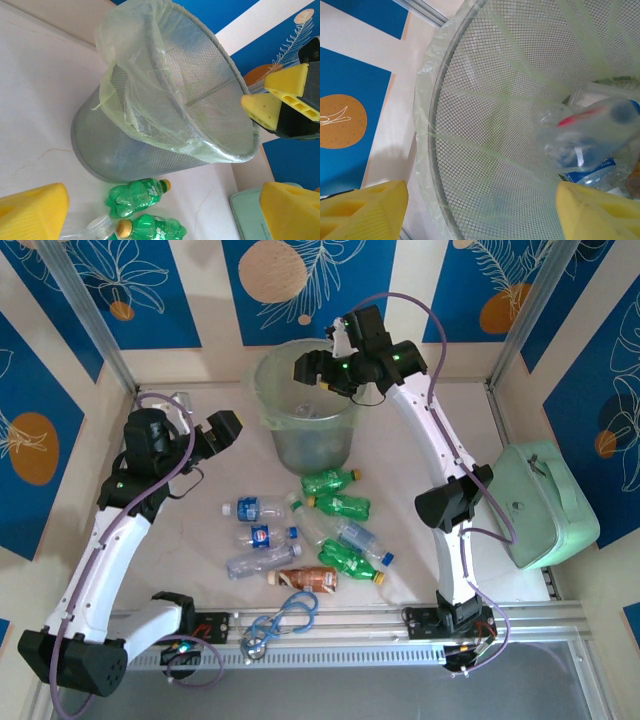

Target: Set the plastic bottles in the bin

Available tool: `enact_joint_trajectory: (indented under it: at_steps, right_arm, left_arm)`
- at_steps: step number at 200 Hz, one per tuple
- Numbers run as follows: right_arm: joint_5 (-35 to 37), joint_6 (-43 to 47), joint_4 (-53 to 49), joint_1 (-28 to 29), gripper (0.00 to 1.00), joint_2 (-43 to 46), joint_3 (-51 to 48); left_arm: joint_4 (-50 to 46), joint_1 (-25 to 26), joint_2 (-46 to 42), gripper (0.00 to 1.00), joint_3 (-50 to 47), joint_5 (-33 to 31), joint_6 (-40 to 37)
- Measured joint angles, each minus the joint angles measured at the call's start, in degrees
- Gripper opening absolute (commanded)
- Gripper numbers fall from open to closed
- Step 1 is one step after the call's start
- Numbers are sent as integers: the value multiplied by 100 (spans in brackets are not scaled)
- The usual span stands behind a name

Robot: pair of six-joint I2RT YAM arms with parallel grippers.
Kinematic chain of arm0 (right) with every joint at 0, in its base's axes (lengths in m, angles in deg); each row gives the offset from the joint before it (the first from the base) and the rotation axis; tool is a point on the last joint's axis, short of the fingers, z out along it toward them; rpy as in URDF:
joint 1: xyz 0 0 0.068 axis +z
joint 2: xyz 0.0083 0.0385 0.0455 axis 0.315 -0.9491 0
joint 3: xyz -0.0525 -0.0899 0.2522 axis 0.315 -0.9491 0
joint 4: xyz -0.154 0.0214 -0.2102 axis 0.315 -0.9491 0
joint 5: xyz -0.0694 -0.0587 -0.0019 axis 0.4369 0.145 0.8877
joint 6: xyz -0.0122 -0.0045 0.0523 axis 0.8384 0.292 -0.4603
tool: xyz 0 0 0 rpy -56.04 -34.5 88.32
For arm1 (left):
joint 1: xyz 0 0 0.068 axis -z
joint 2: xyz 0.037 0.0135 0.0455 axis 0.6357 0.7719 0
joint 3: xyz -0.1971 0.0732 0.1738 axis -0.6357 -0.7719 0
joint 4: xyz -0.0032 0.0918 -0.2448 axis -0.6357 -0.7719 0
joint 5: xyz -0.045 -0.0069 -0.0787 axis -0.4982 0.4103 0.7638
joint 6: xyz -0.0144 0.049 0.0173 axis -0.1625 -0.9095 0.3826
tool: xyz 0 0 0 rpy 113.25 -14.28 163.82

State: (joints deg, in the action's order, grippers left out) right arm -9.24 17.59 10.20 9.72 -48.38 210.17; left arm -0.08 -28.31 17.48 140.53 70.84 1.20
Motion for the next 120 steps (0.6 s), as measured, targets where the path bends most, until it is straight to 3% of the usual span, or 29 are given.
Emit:
enact_joint_trajectory:
  at_steps: [44,120]
  right_arm:
    - [306,63,39,-2,79,966,-861]
    - [1008,118,833,-35,81,4376,-4822]
  left_arm:
    - [2,0,0,98,0,-15,0]
    - [4,0,7,100,2,-15,0]
